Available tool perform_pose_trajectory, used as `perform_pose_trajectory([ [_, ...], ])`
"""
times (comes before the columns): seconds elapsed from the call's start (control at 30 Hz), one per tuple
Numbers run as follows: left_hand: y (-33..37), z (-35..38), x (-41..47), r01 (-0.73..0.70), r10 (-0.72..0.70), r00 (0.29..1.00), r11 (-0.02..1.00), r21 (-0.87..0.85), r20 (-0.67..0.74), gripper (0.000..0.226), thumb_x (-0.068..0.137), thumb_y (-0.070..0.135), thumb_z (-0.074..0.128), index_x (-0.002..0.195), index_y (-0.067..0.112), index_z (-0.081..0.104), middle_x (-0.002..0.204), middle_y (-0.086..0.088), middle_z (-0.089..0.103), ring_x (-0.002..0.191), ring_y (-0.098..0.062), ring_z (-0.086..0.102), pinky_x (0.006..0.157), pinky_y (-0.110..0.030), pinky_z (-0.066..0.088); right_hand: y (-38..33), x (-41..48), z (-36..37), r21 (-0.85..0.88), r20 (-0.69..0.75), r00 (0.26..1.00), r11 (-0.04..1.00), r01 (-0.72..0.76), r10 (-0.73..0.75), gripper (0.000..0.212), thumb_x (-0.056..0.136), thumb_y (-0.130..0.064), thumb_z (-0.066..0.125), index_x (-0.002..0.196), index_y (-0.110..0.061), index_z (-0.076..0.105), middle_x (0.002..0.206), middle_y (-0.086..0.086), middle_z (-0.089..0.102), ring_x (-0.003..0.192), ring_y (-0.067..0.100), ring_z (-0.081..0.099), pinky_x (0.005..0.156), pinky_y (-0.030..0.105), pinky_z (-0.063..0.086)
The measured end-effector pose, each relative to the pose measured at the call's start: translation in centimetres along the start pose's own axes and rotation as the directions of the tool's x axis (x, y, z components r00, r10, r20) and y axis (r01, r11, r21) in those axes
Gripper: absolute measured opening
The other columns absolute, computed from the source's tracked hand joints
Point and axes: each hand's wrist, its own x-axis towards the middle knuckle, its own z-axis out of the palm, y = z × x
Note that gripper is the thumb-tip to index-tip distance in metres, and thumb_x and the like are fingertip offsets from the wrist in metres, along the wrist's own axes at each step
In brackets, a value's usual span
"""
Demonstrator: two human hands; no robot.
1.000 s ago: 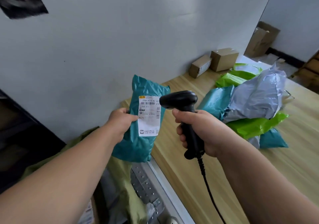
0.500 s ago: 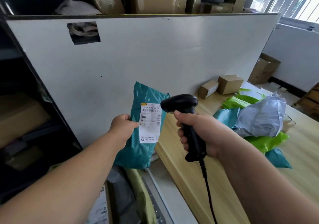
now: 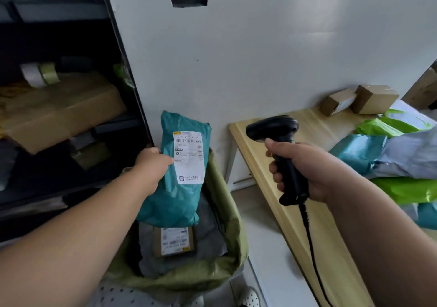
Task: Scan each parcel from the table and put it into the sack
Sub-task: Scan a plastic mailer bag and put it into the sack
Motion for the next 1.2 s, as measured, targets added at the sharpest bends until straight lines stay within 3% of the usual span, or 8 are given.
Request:
perform_pose_trajectory([
  [0.17, -6.2, 0.1, 0.1, 0.234, -0.232, 0.971, 0.972, -0.031, 0.05, 0.008, 0.09, 0.004, 0.059, 0.094, 0.008, 0.063, 0.098, -0.016, 0.068, 0.077, -0.027, 0.063, 0.062, -0.031, 0.049, 1.3, 1.1, 1.3, -0.039, 0.03, 0.999, 0.999, -0.032, 0.033, 0.035, 0.089, -0.035, 0.069, 0.106, -0.008, 0.055, 0.061, 0.004, 0.059, 0.05, 0.015, 0.052, 0.046, 0.028, 0.048],
  [0.3, -8.0, 1.2, -1.0, 0.344, -0.376, 0.899, 0.923, 0.171, 0.225, 0.038, 0.094, 0.025, 0.059, 0.128, 0.009, 0.054, 0.121, -0.009, 0.06, 0.098, -0.024, 0.058, 0.08, -0.032, 0.042, 2.4, 1.6, 1.2, -0.048, 0.006, 0.998, 0.997, -0.062, 0.062, 0.042, 0.088, -0.034, 0.07, 0.115, -0.006, 0.055, 0.062, 0.005, 0.06, 0.05, 0.016, 0.053, 0.046, 0.028, 0.049],
  [0.47, -6.5, 3.3, -1.4, 0.174, -0.219, 0.973, 0.898, 0.403, 0.069, 0.029, 0.091, 0.036, 0.061, 0.11, 0.021, 0.046, 0.079, 0.002, 0.051, 0.062, -0.011, 0.043, 0.053, -0.024, 0.036, 3.0, 1.3, -0.8, -0.027, -0.033, 0.996, 0.997, -0.079, 0.078, 0.041, 0.089, -0.033, 0.07, 0.113, -0.004, 0.056, 0.06, 0.005, 0.06, 0.049, 0.016, 0.054, 0.045, 0.028, 0.048],
  [0.53, -4.7, 4.6, -1.7, 0.064, -0.096, 0.995, 0.834, 0.547, 0.029, 0.047, 0.088, 0.043, 0.061, 0.124, 0.017, 0.043, 0.099, -0.005, 0.055, 0.078, -0.02, 0.055, 0.059, -0.026, 0.043, 3.0, 1.0, -2.0, 0.0, -0.046, 0.996, 0.997, -0.079, 0.079, 0.039, 0.089, -0.033, 0.071, 0.112, -0.005, 0.056, 0.06, 0.005, 0.06, 0.049, 0.016, 0.054, 0.045, 0.028, 0.048],
  [0.6, -3.0, 6.6, -1.8, -0.091, 0.056, 0.996, 0.75, 0.655, 0.073, 0.074, 0.087, 0.049, 0.059, 0.145, 0.014, 0.029, 0.14, -0.011, 0.043, 0.121, -0.031, 0.049, 0.089, -0.038, 0.046, 3.0, 0.5, -3.6, 0.027, -0.07, 0.996, 0.998, -0.062, 0.064, 0.037, 0.089, -0.033, 0.071, 0.11, -0.006, 0.056, 0.061, 0.006, 0.06, 0.048, 0.016, 0.054, 0.045, 0.028, 0.047],
  [0.67, -1.1, 9.4, -2.4, -0.259, 0.202, 0.966, 0.718, 0.646, 0.163, 0.079, 0.087, 0.05, 0.058, 0.148, 0.011, 0.025, 0.149, -0.012, 0.034, 0.133, -0.032, 0.037, 0.104, -0.042, 0.036, 3.1, 0.0, -5.7, 0.06, -0.111, 0.993, 0.998, -0.036, 0.043, 0.035, 0.089, -0.033, 0.071, 0.107, -0.008, 0.056, 0.06, 0.006, 0.059, 0.048, 0.016, 0.054, 0.044, 0.028, 0.046],
  [0.8, 2.9, 16.3, -4.5, -0.478, 0.316, 0.877, 0.647, 0.594, 0.361, 0.083, 0.087, 0.054, 0.056, 0.15, 0.014, 0.021, 0.151, -0.012, 0.031, 0.137, -0.029, 0.033, 0.107, -0.041, 0.032, 3.4, -1.3, -10.9, 0.114, -0.217, 0.976, 0.993, 0.028, -0.003, 0.026, 0.091, -0.032, 0.068, 0.091, -0.01, 0.056, 0.057, 0.005, 0.058, 0.045, 0.016, 0.053, 0.045, 0.028, 0.045],
  [1.2, 9.1, 38.7, -8.8, -0.752, 0.272, 0.628, 0.454, 0.478, 0.73, 0.102, 0.071, 0.045, 0.073, 0.151, 0.026, 0.013, 0.15, -0.009, 0.03, 0.135, -0.027, 0.035, 0.106, -0.038, 0.035, 5.0, -2.8, -26.2, 0.234, -0.436, 0.898, 0.957, 0.173, -0.056, 0.024, 0.089, -0.03, 0.07, 0.087, -0.01, 0.057, 0.055, 0.008, 0.056, 0.043, 0.02, 0.051, 0.043, 0.028, 0.045],
])
